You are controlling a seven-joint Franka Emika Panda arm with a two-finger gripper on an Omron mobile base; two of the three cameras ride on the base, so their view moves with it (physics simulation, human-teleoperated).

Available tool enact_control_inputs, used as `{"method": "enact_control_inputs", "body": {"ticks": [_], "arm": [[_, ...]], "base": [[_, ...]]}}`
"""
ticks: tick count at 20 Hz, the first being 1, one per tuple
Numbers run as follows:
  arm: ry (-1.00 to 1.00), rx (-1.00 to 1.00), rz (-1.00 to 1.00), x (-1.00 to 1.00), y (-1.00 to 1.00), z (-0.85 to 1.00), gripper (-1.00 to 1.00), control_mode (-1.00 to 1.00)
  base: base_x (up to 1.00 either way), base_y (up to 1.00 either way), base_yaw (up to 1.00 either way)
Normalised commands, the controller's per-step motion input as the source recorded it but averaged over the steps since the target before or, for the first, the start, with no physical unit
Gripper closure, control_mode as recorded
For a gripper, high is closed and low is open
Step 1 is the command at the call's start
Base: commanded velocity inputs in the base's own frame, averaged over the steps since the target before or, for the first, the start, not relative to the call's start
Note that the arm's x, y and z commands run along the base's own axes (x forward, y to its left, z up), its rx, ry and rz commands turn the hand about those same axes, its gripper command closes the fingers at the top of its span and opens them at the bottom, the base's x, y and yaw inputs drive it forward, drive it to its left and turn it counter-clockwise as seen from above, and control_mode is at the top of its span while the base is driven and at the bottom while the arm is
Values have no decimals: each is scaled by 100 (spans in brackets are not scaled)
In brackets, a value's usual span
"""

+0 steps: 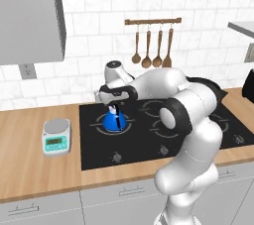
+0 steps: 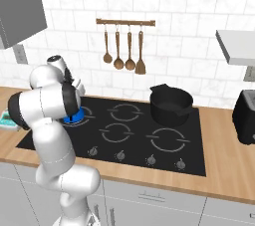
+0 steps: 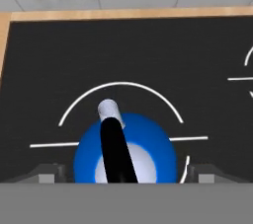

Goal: Pick the kettle from the counter and place it on a stove burner. Then turn the burner on.

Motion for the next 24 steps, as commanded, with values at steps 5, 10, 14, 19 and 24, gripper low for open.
{"method": "enact_control_inputs", "body": {"ticks": [5,10,14,19,24], "arm": [[1,0,0,-27,0,23,-100,-100],[11,0,0,-50,0,36,-100,-100],[29,0,0,-59,-3,18,-100,-100],[41,0,0,-64,0,1,-100,-100],[21,-1,0,-58,3,-11,-100,-100]], "base": [[0,0,0],[0,0,0],[0,0,0],[0,0,0],[0,0,0]]}}
